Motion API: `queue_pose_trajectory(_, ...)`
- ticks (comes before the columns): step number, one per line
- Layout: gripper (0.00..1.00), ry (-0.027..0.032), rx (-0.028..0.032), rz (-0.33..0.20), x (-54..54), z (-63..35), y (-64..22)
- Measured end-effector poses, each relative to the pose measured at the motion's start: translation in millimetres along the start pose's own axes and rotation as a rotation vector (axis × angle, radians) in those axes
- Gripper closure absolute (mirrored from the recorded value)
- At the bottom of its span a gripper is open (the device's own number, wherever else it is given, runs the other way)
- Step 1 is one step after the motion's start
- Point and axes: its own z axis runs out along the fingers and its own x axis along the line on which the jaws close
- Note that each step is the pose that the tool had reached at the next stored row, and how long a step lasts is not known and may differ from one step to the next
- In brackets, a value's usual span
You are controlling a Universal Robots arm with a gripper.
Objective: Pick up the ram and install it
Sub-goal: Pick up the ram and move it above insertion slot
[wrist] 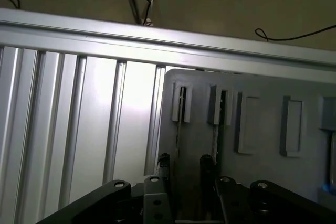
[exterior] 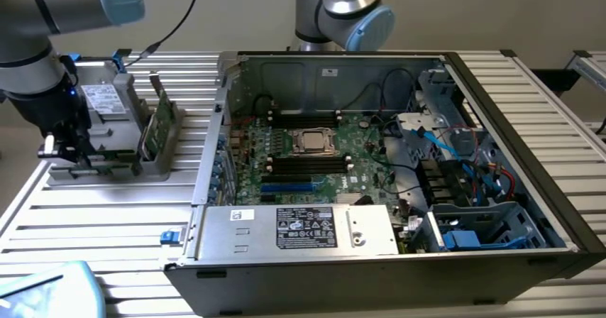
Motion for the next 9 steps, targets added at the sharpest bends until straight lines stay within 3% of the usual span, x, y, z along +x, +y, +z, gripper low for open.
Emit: queue_pose_trajectory(9, 0.63, 0.0142, -0.0011, 0.001, 0.3, 8.8, 0.7)
